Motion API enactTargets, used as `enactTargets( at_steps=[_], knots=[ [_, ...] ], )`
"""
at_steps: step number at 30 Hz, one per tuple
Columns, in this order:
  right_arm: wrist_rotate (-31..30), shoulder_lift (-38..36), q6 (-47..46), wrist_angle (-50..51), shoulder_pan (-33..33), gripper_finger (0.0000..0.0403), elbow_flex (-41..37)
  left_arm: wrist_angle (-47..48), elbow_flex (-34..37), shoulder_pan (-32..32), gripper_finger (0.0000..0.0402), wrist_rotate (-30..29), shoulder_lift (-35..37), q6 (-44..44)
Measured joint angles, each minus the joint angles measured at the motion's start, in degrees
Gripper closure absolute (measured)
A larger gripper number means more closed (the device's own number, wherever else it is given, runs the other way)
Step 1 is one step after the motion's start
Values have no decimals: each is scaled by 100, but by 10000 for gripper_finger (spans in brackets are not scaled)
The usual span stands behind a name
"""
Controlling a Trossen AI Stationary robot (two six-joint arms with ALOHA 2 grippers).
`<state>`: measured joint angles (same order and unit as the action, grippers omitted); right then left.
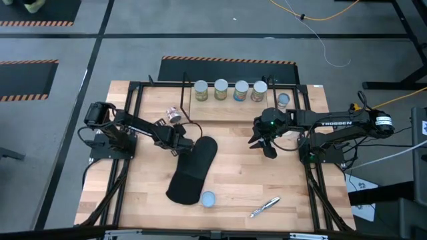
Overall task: Pick and place cans onto a shelf
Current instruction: Put the small canned tomatoes on the shelf
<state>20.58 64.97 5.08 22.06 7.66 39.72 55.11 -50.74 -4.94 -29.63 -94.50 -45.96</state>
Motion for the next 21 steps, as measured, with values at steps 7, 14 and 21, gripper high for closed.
enactTargets(
  at_steps=[7,14,21],
  knots=[
    [0,0,14,0,2,285,0,0,0,227,241,-49,0,-61],
    [0,0,80,0,2,285,0,-138,0,442,241,-733,0,-742],
    [0,0,121,0,2,285,0,-546,0,657,241,-741,2,-756]
  ],
)
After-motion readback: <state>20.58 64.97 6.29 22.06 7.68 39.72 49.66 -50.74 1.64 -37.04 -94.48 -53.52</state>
